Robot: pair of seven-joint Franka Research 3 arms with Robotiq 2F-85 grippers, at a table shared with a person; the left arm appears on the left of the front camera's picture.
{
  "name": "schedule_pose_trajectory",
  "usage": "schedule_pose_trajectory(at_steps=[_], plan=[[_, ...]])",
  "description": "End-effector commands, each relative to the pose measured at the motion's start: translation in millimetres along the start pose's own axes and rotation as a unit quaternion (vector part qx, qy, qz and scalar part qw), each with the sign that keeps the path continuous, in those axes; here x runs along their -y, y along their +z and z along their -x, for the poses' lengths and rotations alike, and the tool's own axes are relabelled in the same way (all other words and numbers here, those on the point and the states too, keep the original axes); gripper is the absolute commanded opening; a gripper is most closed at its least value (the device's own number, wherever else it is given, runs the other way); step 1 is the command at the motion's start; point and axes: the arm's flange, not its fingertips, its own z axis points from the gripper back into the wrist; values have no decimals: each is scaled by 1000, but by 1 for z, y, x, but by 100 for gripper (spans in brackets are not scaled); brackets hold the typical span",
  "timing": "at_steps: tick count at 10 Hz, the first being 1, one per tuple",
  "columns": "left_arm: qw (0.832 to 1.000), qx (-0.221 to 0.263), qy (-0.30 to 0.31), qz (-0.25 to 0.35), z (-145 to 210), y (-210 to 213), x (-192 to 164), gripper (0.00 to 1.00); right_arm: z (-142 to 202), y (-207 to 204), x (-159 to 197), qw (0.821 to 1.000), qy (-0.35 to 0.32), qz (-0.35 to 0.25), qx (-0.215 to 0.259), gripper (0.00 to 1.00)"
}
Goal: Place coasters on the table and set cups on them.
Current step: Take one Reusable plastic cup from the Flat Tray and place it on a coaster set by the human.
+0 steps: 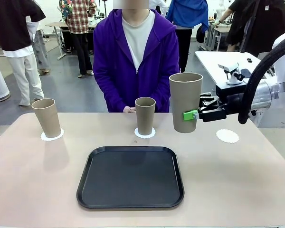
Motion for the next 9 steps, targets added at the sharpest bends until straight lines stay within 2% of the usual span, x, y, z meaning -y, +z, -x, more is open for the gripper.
schedule_pose_trajectory(at_steps=[1, 3, 5, 9], plan=[[1000, 5, -3, 2, 0, 1, 1, 100, 21, 60, 59, 998, -7, 42, 40, 82], [1000, 5, -3, 2, 0, 1, 1, 100, 41, 131, 100, 990, -15, 119, 71, 82], [1000, 5, -3, 2, 0, 1, 1, 100, 49, 180, 118, 982, -19, 165, 88, 82], [1000, 5, -3, 2, 0, 1, 1, 100, 48, 221, 133, 971, -18, 225, 81, 82]])
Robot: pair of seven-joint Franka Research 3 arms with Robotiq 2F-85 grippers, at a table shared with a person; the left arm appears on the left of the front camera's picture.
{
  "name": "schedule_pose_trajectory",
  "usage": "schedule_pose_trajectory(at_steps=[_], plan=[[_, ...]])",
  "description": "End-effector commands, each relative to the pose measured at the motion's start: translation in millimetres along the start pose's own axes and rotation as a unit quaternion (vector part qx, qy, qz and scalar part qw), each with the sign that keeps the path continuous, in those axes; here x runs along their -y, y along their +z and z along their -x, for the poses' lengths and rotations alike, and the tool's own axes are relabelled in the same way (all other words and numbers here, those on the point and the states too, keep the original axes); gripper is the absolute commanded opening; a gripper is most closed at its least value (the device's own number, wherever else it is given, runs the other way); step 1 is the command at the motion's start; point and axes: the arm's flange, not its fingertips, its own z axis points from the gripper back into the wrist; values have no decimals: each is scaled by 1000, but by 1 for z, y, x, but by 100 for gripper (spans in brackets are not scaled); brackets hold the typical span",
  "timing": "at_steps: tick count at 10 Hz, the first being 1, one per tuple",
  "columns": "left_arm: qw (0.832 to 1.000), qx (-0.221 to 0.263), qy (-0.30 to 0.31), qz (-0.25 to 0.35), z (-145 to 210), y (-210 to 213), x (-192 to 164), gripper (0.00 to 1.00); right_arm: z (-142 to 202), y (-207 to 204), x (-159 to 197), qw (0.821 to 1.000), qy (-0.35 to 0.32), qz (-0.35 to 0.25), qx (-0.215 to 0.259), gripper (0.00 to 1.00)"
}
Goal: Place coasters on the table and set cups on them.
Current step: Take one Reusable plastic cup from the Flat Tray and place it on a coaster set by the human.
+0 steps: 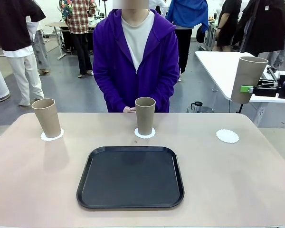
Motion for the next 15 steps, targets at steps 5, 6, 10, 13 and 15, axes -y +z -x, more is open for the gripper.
schedule_pose_trajectory(at_steps=[5, 6, 10, 13, 15], plan=[[1000, 5, -3, 2, 0, 1, 1, 100, 3, 6, 8, 1000, -16, 22, 11, 82], [1000, 5, -3, 2, 0, 1, 1, 100, 8, 8, 6, 1000, -7, 16, -6, 82], [1000, 5, -3, 2, 0, 1, 1, 100, 8, 8, 6, 1000, -7, 16, -6, 82], [1000, 5, -3, 2, 0, 1, 1, 100, 20, 5, 18, 999, 9, -50, 10, 82], [1000, 5, -3, 2, 0, 1, 1, 100, 47, 3, 35, 995, 38, -86, 19, 82]])
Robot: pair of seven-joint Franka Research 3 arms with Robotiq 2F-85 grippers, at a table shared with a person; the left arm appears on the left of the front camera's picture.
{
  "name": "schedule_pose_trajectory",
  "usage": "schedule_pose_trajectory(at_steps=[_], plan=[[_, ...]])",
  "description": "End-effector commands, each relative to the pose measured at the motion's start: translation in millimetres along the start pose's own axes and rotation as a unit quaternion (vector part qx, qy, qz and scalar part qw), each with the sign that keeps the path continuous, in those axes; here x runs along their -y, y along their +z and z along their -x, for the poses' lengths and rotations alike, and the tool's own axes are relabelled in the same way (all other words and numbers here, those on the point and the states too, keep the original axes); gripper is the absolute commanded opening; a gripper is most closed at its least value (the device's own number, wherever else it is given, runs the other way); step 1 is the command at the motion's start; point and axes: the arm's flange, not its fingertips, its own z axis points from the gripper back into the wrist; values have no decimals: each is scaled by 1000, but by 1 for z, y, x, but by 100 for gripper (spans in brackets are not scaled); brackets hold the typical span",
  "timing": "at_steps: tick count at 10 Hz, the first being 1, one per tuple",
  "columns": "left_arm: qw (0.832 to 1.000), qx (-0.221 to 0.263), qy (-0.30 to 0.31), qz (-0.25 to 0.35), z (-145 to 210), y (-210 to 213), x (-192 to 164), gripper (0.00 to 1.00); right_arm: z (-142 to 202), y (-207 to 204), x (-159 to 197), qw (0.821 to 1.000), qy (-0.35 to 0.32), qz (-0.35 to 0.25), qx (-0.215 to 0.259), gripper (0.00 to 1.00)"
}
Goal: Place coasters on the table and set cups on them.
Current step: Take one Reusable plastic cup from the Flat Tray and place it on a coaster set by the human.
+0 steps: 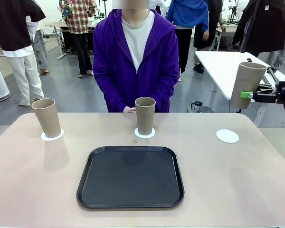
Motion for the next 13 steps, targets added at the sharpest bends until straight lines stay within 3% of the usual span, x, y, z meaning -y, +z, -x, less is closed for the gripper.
schedule_pose_trajectory(at_steps=[1, 5, 13], plan=[[1000, 5, -3, 2, 0, 1, 1, 100, 23, 8, 24, 999, 31, -32, -1, 82], [1000, 5, -3, 2, 0, 1, 1, 100, 61, 0, 41, 998, 55, -31, -32, 82], [1000, 5, -3, 2, 0, 1, 1, 100, 109, -7, 56, 997, 34, -51, -37, 82]])
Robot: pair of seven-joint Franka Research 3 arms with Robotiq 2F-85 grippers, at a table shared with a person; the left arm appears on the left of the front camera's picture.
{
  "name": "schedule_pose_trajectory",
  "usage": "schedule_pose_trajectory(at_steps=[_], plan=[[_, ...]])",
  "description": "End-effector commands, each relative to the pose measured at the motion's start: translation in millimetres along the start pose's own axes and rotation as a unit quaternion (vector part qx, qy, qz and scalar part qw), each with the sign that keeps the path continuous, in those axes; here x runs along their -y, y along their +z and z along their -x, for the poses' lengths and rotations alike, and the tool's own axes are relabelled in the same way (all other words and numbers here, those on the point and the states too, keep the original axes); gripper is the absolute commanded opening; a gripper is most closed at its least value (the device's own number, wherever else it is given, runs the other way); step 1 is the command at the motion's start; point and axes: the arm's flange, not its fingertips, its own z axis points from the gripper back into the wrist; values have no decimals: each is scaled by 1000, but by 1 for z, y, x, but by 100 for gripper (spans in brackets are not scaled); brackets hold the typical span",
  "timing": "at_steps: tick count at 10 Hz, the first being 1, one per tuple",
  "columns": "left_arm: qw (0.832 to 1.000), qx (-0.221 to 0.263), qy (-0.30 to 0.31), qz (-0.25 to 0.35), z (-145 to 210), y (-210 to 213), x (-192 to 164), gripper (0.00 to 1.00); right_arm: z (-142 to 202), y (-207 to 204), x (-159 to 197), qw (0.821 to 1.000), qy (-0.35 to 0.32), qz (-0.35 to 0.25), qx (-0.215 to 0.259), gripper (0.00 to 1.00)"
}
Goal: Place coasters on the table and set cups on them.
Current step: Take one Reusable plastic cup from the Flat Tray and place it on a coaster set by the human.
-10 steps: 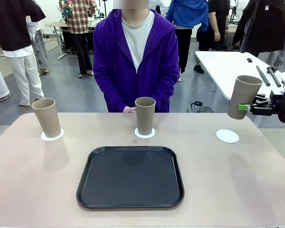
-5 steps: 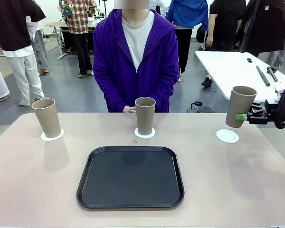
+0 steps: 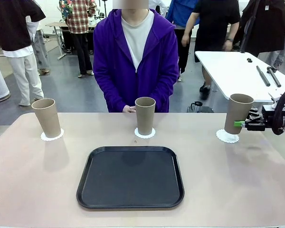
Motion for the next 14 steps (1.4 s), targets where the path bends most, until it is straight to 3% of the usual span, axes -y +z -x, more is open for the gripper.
schedule_pose_trajectory(at_steps=[1, 14], plan=[[1000, 5, -3, 2, 0, 1, 1, 100, 2, -3, 11, 1000, 3, -2, 5, 82], [1000, 5, -3, 2, 0, 1, 1, 100, 23, -15, 18, 1000, -21, -7, 4, 82]])
